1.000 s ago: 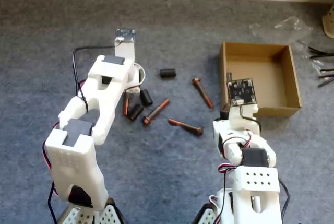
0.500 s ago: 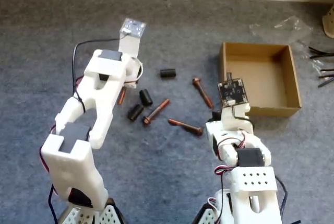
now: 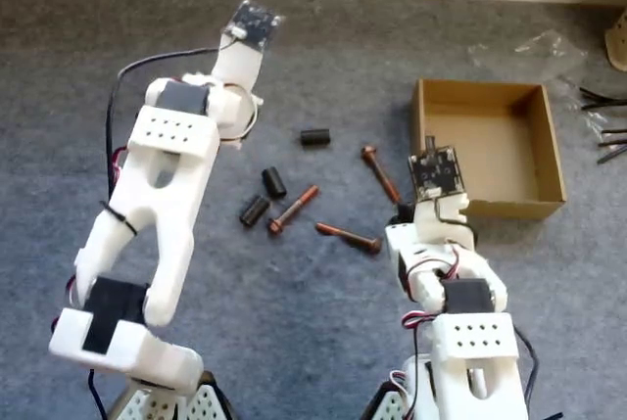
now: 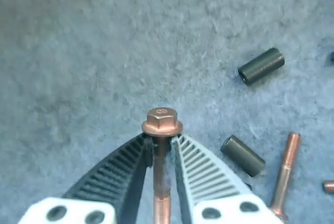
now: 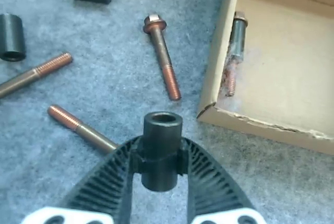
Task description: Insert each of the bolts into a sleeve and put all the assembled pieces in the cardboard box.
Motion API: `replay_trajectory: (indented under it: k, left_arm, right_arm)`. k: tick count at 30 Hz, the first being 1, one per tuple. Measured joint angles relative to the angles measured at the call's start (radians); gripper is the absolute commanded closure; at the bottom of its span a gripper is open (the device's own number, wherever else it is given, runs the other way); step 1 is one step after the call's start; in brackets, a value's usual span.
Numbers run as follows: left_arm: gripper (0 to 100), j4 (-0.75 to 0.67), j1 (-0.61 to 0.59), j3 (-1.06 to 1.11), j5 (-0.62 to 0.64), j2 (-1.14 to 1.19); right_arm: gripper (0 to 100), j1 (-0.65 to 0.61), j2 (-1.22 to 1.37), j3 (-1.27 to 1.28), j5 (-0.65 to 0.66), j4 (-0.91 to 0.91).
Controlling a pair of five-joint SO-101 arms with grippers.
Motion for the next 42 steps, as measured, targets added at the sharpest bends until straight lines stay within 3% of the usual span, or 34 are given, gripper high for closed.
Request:
replay_trajectory:
  k: [16, 20, 32, 42]
  left_arm:
    - [100, 0.000, 0.213, 0.000, 0.000, -0.290]
    - [100, -0.025, 0.226, 0.008, 0.000, -0.348]
    - [100, -0.431, 0.224, 0.517, -0.003, -0.848]
    - [99, -0.473, 0.221, 0.686, 0.003, -1.137]
  right_arm:
    - [99.3, -0.002, 0.000, 0.110, -0.002, -0.244]
    - [99.3, -0.037, 0.000, 0.110, -0.072, -0.275]
    - [99.3, -0.161, 0.000, 0.110, -0.092, -0.278]
    - [99.3, -0.281, 0.000, 0.110, -0.092, -0.371]
